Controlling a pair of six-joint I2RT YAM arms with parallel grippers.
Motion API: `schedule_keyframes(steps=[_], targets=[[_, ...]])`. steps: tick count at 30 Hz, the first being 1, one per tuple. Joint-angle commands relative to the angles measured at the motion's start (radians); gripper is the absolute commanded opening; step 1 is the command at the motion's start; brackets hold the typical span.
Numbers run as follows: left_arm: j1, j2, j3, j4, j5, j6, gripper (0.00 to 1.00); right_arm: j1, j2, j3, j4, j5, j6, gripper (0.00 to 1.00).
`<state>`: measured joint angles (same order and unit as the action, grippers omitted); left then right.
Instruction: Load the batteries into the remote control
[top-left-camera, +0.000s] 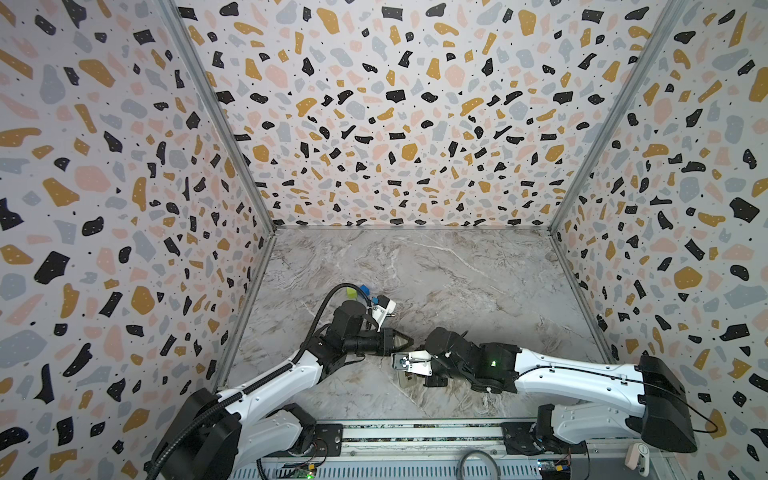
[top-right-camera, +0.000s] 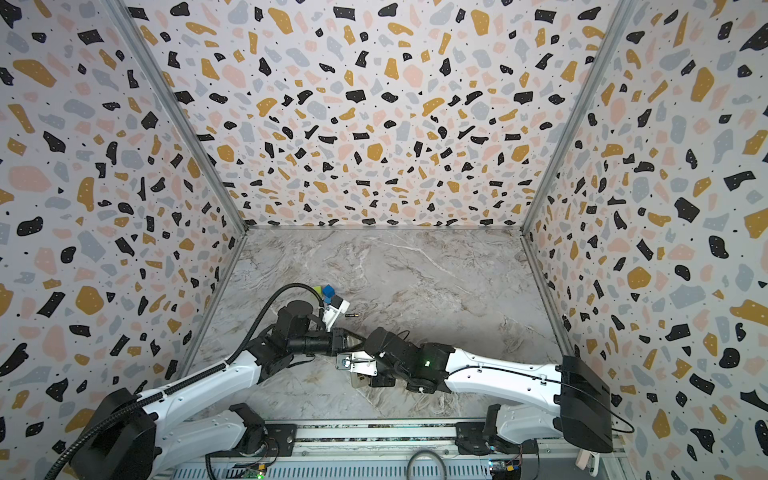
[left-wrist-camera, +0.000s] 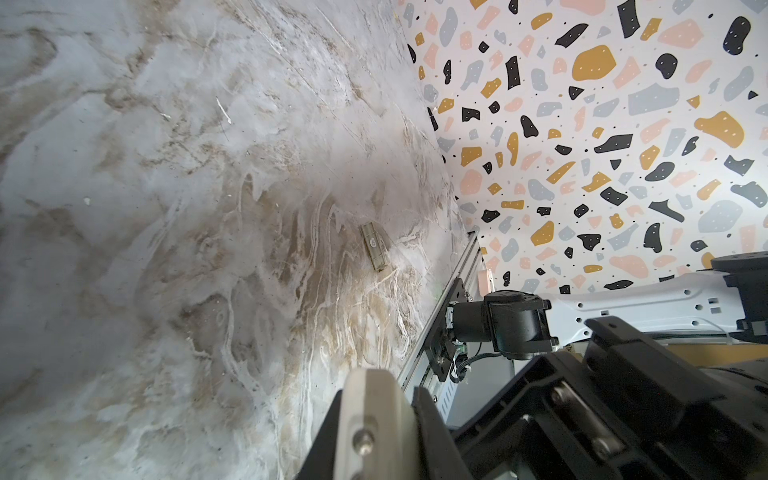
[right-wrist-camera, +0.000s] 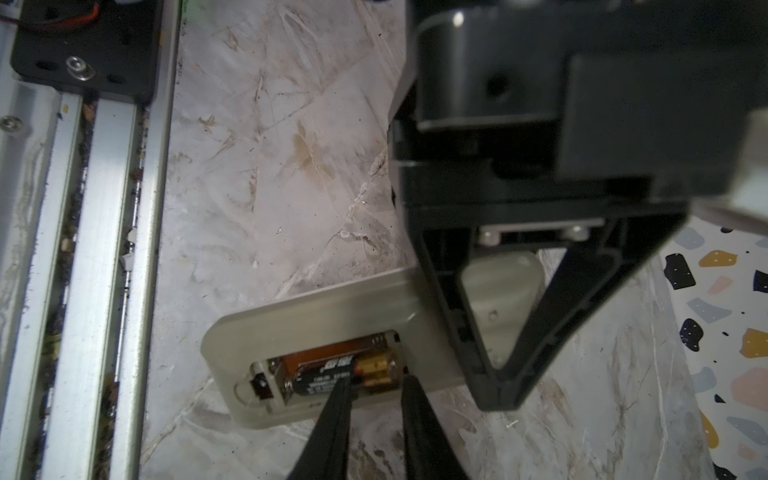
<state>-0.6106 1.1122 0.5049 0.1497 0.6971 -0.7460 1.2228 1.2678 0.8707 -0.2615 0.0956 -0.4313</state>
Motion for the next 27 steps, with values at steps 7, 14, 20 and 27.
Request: schedule_keyframes(steps=[7,14,20,27], targets=[[-0.005,-0.021,0.027,0.057,0.065,0.003,0.0,0.024,-0.044,0.037,-0.059,0.046,0.003,0.37],[-0.005,-0.021,0.022,0.053,0.061,0.006,0.0,0.054,-0.043,0.077,-0.061,0.038,-0.01,0.37],[-0.005,-0.019,0.021,0.051,0.062,0.007,0.0,0.061,-0.029,0.091,-0.053,0.026,-0.018,0.35],[-0.006,-0.021,0.023,0.051,0.063,0.007,0.0,0.06,0.012,0.083,-0.037,0.082,-0.034,0.31]])
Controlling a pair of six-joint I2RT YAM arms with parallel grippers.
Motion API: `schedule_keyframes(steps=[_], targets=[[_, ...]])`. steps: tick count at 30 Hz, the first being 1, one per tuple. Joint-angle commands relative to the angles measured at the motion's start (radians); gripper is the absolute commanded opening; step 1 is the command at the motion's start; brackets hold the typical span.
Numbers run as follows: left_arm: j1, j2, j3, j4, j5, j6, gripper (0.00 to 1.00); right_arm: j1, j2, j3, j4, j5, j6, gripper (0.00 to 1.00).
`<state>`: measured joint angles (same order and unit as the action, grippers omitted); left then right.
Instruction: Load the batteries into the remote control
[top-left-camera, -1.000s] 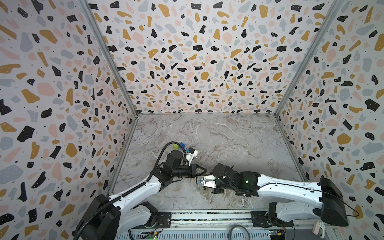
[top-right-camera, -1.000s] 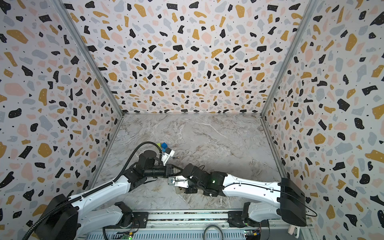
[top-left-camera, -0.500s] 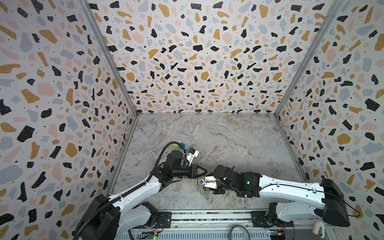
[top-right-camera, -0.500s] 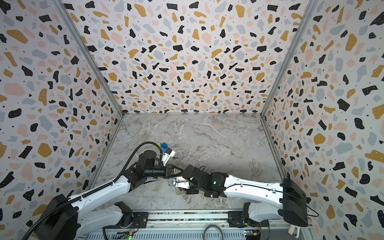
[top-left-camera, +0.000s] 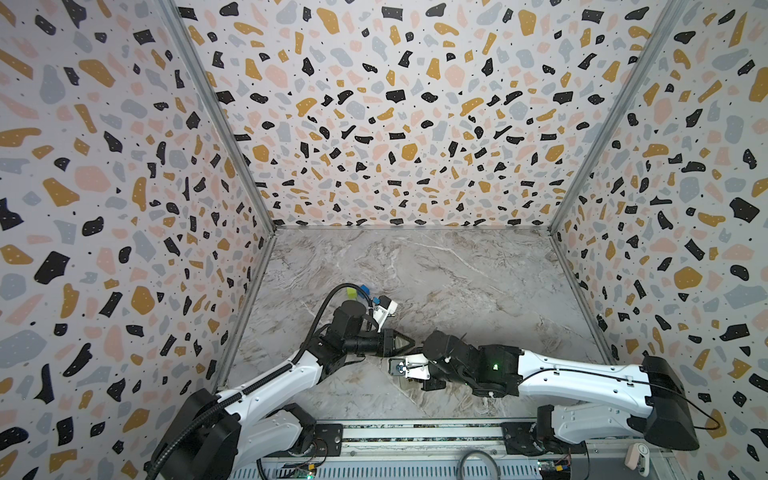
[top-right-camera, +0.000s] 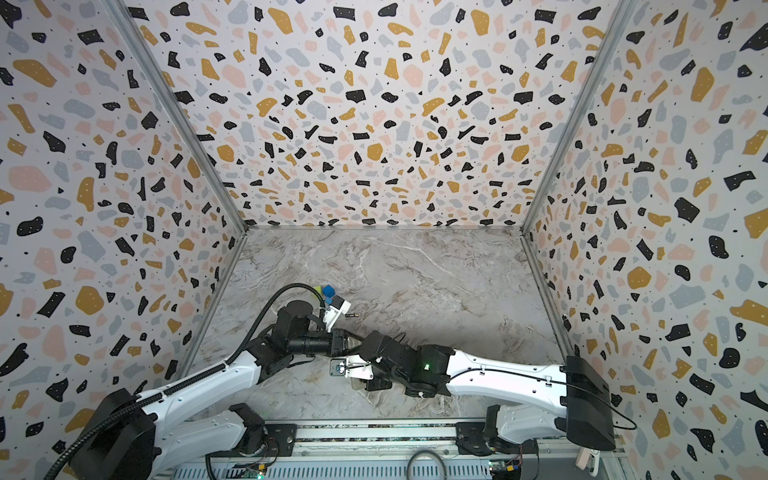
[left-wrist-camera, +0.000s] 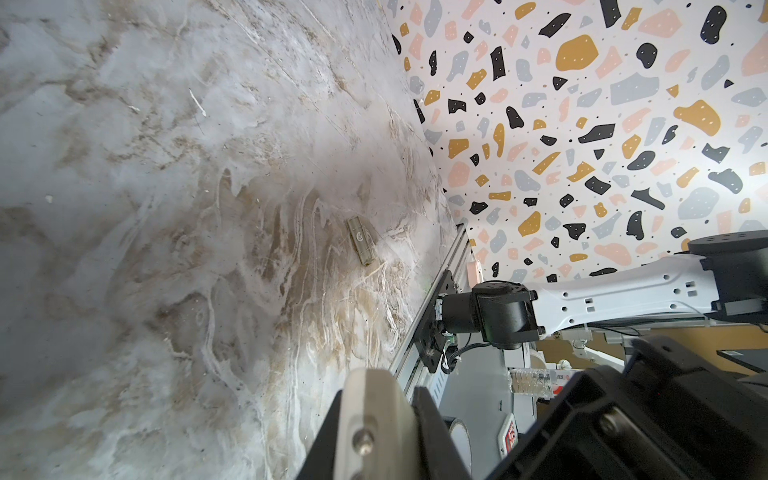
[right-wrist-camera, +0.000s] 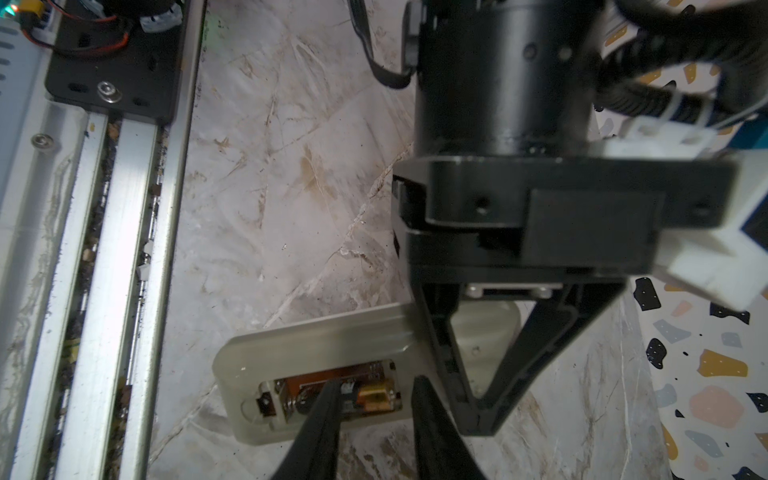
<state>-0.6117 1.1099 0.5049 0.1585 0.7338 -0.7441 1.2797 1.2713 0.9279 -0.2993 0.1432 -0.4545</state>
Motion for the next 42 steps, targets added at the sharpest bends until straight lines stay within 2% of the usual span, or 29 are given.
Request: schedule_keyframes(steps=[1,16,33,42], targets=[[-0.004,-0.019,0.023,0.042,0.026,0.005,0.0,0.003,0.01,0.024,0.0,0.04,-0.014,0.3],[-0.004,-0.016,0.026,0.042,0.024,0.006,0.0,0.003,0.016,-0.006,0.007,0.038,-0.012,0.28],[-0.005,-0.008,0.021,0.042,0.024,0.011,0.0,0.004,-0.006,0.048,0.006,0.006,0.002,0.34],[-0.004,-0.005,0.018,0.03,0.019,0.024,0.0,0.001,-0.028,0.064,-0.019,0.013,0.035,0.32]])
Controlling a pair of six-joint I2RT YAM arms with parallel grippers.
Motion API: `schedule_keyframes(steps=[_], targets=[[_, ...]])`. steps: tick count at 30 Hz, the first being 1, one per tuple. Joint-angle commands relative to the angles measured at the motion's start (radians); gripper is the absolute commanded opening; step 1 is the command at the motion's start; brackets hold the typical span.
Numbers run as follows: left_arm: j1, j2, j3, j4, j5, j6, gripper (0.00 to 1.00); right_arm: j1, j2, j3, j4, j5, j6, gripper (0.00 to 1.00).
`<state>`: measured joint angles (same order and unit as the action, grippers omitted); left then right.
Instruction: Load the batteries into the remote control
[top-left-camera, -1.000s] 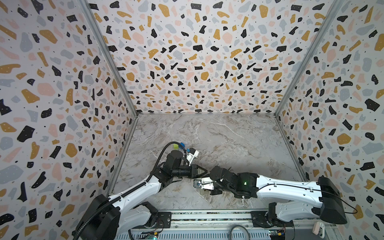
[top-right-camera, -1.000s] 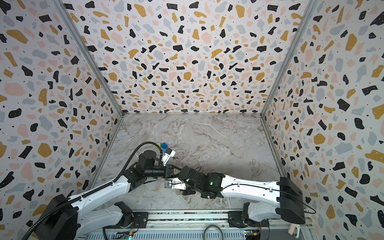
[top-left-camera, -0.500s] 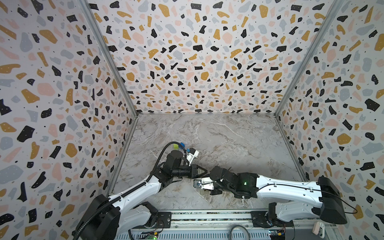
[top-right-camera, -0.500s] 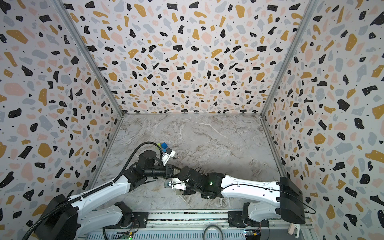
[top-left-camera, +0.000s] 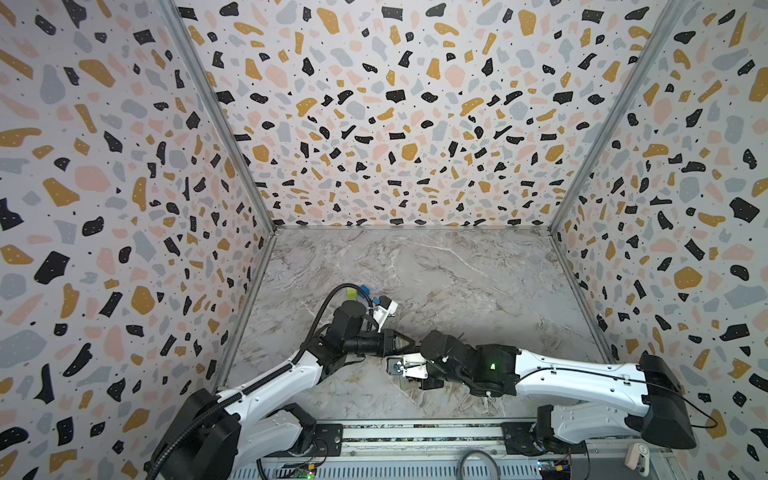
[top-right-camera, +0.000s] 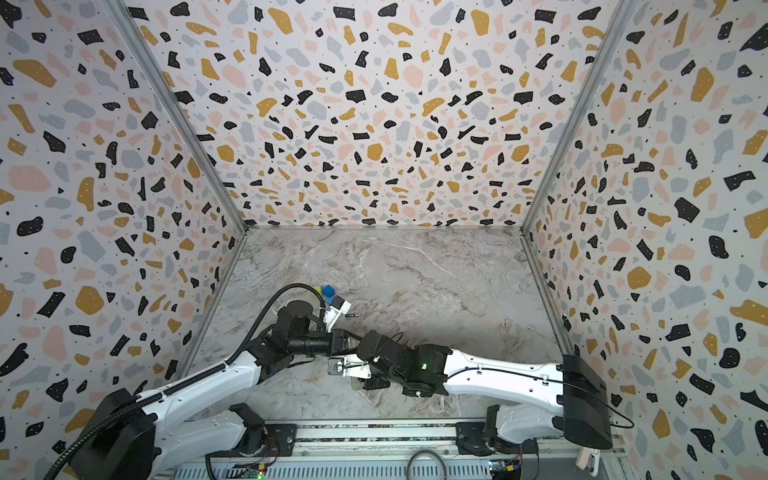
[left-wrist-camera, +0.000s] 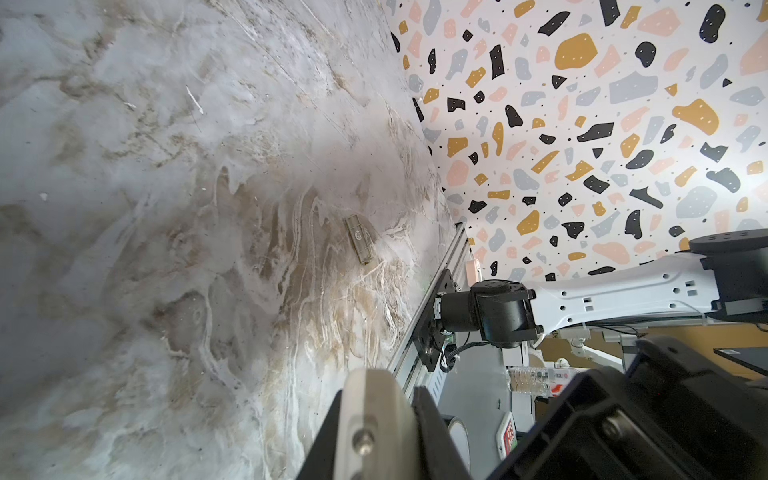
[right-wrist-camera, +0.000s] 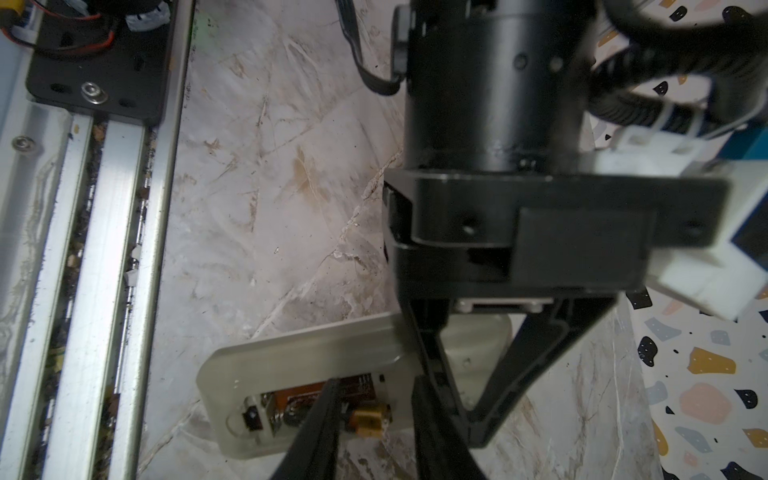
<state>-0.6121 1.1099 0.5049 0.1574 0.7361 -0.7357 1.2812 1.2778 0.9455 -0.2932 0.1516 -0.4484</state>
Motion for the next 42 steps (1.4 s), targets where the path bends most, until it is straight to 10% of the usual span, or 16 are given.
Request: schedule_keyframes(steps=[1,42], targets=[[-0.004,-0.007,0.018,0.03,0.017,0.016,0.0,-0.004,-0.034,0.044,-0.034,0.006,0.035,0.32],[-0.004,-0.005,0.023,0.024,0.017,0.018,0.0,-0.023,0.006,-0.033,-0.053,-0.022,0.067,0.22]])
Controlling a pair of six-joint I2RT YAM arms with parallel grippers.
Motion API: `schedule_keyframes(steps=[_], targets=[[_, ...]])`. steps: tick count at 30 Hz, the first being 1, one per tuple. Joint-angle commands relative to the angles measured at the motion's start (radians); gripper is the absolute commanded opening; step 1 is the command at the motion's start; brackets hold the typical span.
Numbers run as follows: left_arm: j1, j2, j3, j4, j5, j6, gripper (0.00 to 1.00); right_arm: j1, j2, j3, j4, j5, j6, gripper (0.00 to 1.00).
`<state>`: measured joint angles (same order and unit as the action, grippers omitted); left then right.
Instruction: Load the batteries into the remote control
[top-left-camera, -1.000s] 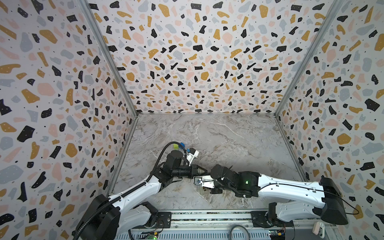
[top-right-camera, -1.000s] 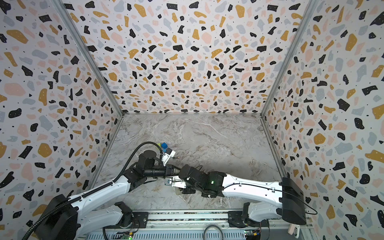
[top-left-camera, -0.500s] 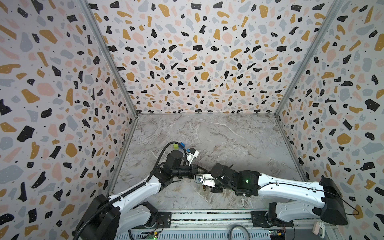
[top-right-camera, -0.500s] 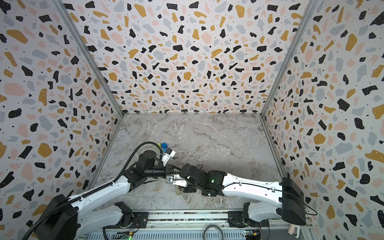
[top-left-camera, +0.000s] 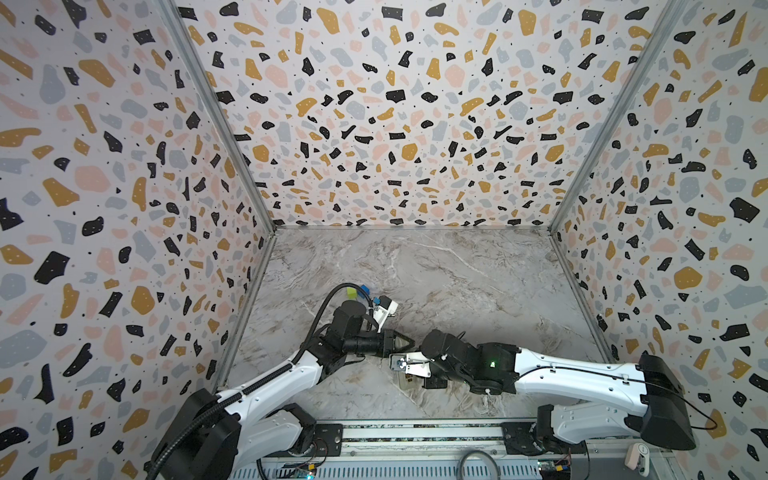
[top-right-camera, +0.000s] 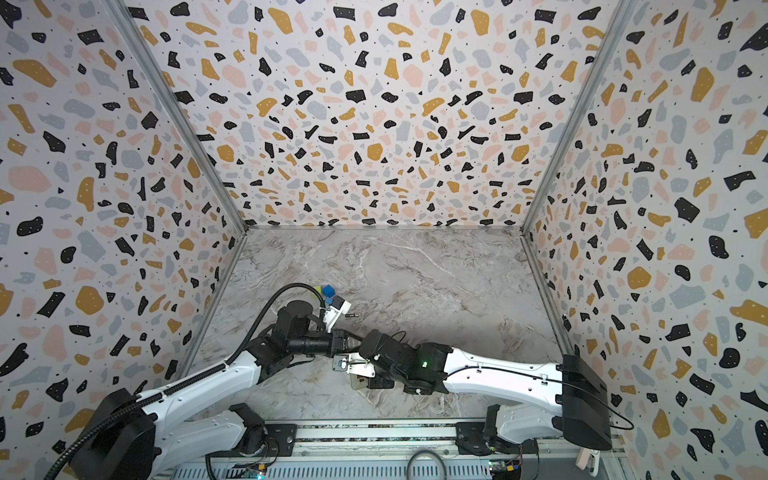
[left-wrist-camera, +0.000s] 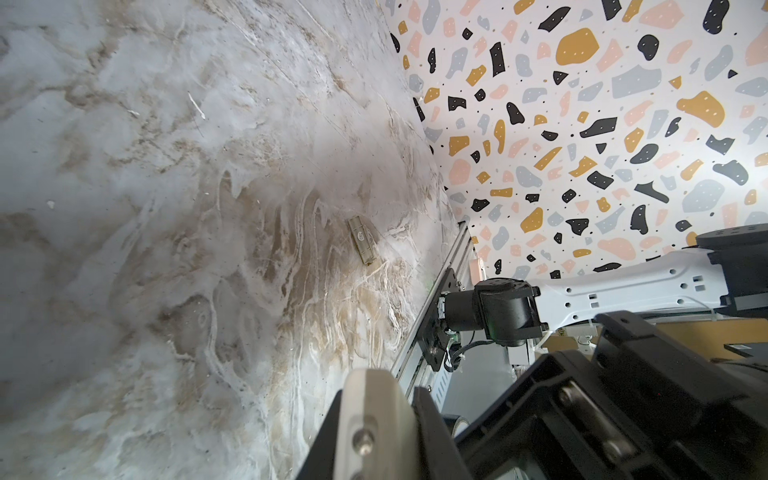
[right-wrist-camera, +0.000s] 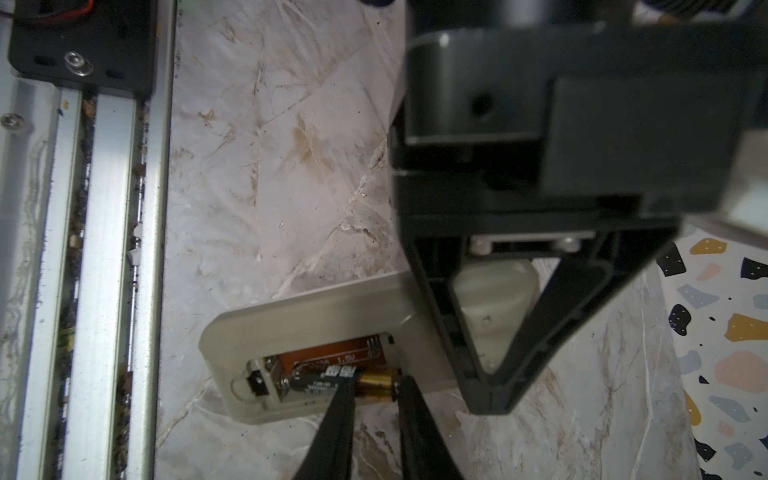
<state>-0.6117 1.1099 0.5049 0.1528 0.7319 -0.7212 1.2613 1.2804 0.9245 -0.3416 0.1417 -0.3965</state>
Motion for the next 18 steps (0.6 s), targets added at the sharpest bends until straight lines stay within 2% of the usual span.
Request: schedule_keyframes(steps=[1,18], targets=[[-0.004,-0.006,0.021,0.028,0.021,0.003,0.0,-0.003,0.005,-0.014,-0.002,-0.014,0.016,0.21],[-0.005,-0.019,0.012,0.039,0.02,-0.007,0.0,0.008,0.045,-0.027,-0.002,-0.023,0.012,0.18]])
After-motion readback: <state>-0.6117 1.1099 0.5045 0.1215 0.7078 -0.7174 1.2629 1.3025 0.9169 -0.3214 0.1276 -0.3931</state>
